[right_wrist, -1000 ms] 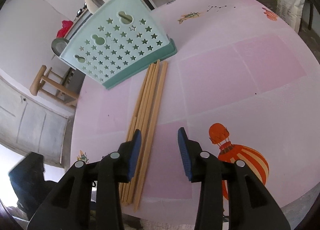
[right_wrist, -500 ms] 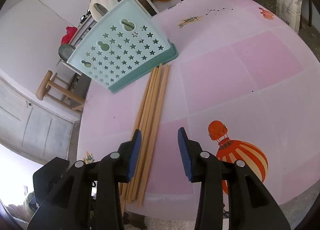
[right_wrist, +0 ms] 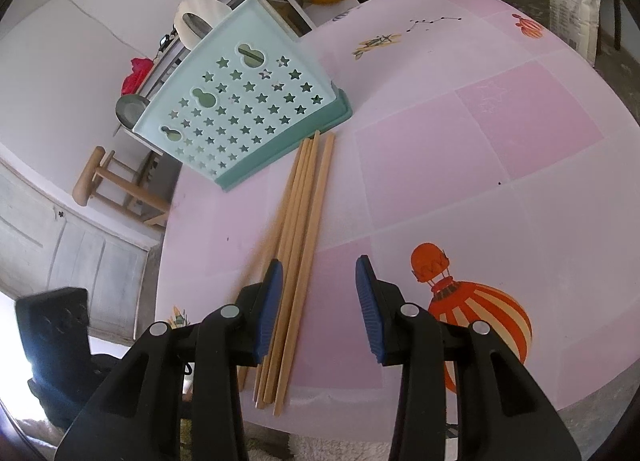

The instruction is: Organize utensils

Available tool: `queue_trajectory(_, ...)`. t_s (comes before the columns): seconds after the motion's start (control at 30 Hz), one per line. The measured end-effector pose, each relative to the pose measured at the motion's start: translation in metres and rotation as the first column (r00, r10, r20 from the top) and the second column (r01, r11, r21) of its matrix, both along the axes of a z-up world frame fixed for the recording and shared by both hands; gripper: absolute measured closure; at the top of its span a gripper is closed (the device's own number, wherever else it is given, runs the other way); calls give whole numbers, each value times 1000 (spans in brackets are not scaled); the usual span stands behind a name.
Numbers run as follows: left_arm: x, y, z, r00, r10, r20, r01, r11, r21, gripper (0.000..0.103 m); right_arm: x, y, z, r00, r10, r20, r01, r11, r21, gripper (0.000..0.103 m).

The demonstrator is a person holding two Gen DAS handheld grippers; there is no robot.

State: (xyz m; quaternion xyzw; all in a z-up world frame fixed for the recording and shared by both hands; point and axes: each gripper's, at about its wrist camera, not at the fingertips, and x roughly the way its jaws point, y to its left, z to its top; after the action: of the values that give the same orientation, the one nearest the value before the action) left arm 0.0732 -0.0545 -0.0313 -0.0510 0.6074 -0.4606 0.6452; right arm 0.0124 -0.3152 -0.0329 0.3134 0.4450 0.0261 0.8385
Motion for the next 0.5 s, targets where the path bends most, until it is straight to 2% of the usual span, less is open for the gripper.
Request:
queue_trajectory(0.1,7,11,7,998,53,33,-53,999,-10,99,1,0,-1,1000,-3,-4,3,1000,-1,66)
queue_trajectory(0.27,11,19,-3,982,133,137,-145,986,81,99,4,2,-1,1000,1,-13,-1,1000,-5,66)
queue_trajectory(0.4,20,23,-13,968,160,193,-189,972,142,99,7,5,-3,1000,6,-21,-6,1000,-7,66)
queue_trajectory(0.5,25,23,-19,963,166,213,-206,962,179,87,9,7,-3,1000,10,-26,-11,1000,-10,66)
